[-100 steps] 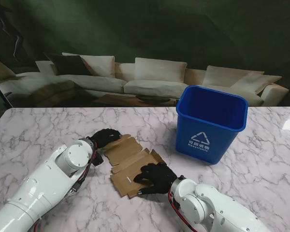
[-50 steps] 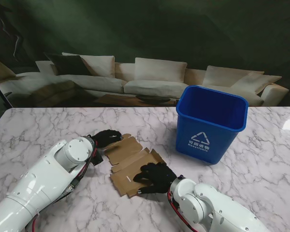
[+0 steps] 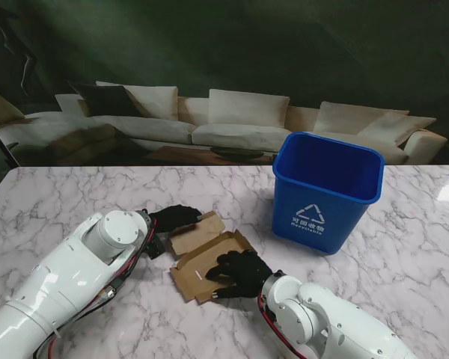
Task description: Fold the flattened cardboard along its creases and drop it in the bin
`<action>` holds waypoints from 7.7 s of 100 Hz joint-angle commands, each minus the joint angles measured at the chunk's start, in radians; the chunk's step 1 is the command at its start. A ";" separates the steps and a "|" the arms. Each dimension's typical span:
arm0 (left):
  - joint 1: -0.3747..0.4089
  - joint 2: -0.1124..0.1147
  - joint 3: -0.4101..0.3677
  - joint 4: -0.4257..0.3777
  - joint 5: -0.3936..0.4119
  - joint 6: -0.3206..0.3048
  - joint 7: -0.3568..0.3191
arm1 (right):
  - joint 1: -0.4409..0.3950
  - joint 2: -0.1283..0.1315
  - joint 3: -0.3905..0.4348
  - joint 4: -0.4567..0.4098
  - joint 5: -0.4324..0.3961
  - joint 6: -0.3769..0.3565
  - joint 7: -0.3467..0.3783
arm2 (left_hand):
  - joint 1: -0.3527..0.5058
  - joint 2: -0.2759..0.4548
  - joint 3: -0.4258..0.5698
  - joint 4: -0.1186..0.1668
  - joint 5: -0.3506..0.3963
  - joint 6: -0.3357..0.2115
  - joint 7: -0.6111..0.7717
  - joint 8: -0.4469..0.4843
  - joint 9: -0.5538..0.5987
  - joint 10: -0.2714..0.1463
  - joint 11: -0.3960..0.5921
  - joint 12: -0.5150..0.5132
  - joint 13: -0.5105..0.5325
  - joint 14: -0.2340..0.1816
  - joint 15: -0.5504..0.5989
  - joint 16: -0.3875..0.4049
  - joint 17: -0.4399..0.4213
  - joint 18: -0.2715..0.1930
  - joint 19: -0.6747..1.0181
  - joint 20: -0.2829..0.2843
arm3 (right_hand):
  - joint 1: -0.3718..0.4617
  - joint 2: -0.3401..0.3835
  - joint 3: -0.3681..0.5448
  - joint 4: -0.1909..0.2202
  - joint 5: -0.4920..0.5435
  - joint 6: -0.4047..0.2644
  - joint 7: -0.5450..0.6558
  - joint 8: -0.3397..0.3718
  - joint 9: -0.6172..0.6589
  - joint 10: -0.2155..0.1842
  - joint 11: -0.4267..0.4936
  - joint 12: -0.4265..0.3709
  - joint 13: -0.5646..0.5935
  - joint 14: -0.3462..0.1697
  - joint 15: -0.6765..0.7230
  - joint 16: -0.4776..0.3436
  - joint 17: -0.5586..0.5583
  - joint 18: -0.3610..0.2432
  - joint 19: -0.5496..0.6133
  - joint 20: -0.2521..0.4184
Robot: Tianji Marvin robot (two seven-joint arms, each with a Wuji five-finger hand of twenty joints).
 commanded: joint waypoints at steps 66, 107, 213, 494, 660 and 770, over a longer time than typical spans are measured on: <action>0.135 0.001 -0.099 -0.181 -0.079 -0.056 -0.013 | -0.005 0.007 -0.031 0.066 0.005 0.026 0.031 | -0.026 0.052 -0.010 0.004 -0.038 -0.009 -0.016 -0.015 -0.018 0.009 0.003 0.013 0.124 0.166 0.158 0.053 0.042 0.068 0.117 0.049 | -0.029 0.038 -0.011 0.018 0.052 0.197 0.086 0.033 0.020 0.072 0.045 0.012 0.008 0.004 -0.029 -0.005 0.024 0.040 0.031 0.006; 0.156 -0.010 -0.116 -0.207 -0.116 -0.060 0.024 | -0.001 0.006 -0.035 0.072 0.008 0.025 0.030 | -0.014 0.044 -0.009 0.006 -0.084 0.012 -0.031 -0.019 0.096 0.112 0.037 0.047 0.169 0.153 0.150 0.058 0.098 0.040 0.178 0.059 | -0.029 0.039 -0.010 0.017 0.052 0.198 0.085 0.035 0.019 0.075 0.045 0.013 0.009 0.007 -0.028 -0.005 0.024 0.044 0.030 0.006; 0.130 0.035 -0.035 -0.208 -0.037 -0.244 -0.093 | -0.004 -0.009 -0.011 0.107 0.030 0.002 -0.029 | 0.185 -0.022 0.003 0.011 0.077 -0.079 0.069 0.075 0.410 -0.183 0.132 0.110 0.062 0.003 -0.028 -0.116 -0.067 0.117 -0.513 -0.144 | -0.007 0.026 -0.009 0.020 0.046 0.345 0.041 0.007 0.038 0.109 0.084 0.029 0.049 0.031 -0.022 0.000 0.053 0.064 0.089 0.033; -0.065 0.101 0.223 -0.128 0.575 -0.336 -0.095 | -0.158 0.017 0.208 -0.046 -0.022 -0.266 0.010 | 0.152 -0.012 -0.007 -0.005 0.177 -0.184 0.160 0.118 0.073 -0.116 0.047 0.053 -0.140 -0.050 -0.079 -0.167 -0.101 0.025 -0.561 -0.037 | -0.043 0.031 0.007 0.017 0.158 0.258 0.107 0.037 0.330 0.088 0.153 0.074 0.273 0.081 0.175 0.159 0.157 0.203 0.268 0.171; -0.022 0.093 0.152 -0.159 0.577 -0.308 -0.072 | -0.065 0.018 0.107 0.028 0.020 -0.258 0.037 | 0.057 0.041 -0.004 0.012 0.077 -0.093 0.018 0.053 0.026 -0.033 0.019 0.052 -0.067 -0.009 -0.031 -0.126 0.003 0.012 -0.454 0.016 | -0.054 0.042 0.003 0.015 0.091 0.276 0.064 -0.001 0.216 0.053 0.036 0.023 0.144 -0.028 -0.016 0.019 0.099 0.147 0.151 0.093; -0.085 0.063 0.232 -0.076 0.319 -0.100 -0.123 | -0.006 0.015 0.010 0.100 0.039 -0.196 0.030 | -0.001 -0.007 0.002 0.027 -0.190 0.094 -0.063 -0.067 0.225 0.121 0.066 0.135 0.249 0.091 0.248 0.099 0.165 -0.006 0.232 -0.042 | -0.046 0.044 -0.004 0.015 0.057 0.294 0.032 -0.026 0.165 0.040 -0.026 -0.008 0.093 -0.036 -0.021 0.011 0.073 0.103 0.089 0.059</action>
